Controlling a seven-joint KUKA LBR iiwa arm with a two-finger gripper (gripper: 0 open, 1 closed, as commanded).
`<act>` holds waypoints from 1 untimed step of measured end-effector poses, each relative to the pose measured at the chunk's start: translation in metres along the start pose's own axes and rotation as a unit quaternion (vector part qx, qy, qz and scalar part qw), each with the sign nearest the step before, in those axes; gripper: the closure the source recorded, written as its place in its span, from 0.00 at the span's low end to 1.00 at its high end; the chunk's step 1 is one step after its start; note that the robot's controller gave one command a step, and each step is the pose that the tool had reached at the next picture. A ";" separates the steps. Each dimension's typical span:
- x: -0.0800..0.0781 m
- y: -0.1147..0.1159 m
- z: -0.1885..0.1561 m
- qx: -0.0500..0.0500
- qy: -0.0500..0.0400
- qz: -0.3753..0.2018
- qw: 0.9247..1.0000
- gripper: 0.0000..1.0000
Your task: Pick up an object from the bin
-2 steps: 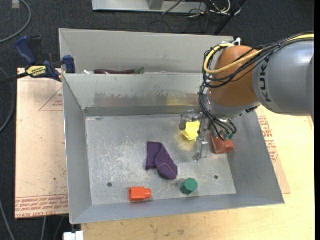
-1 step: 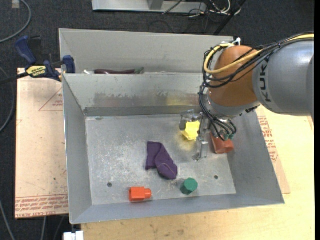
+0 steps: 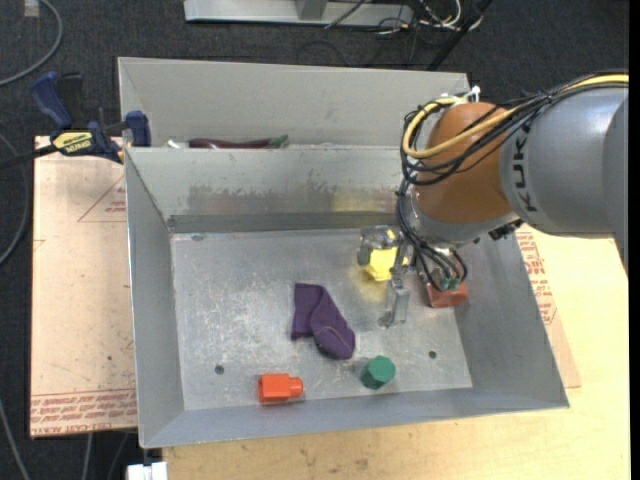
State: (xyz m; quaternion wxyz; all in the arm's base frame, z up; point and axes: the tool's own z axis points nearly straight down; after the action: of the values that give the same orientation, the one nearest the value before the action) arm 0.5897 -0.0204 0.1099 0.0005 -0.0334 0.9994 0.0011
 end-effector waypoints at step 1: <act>-0.005 0.021 0.017 0.000 0.003 0.081 0.997 0.00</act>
Offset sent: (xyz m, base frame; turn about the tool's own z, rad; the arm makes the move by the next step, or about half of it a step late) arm 0.0067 0.0626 -0.0399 0.0599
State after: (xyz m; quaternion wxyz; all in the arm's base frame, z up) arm 0.5934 0.0007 0.0934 -0.0022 0.0481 0.9988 0.0010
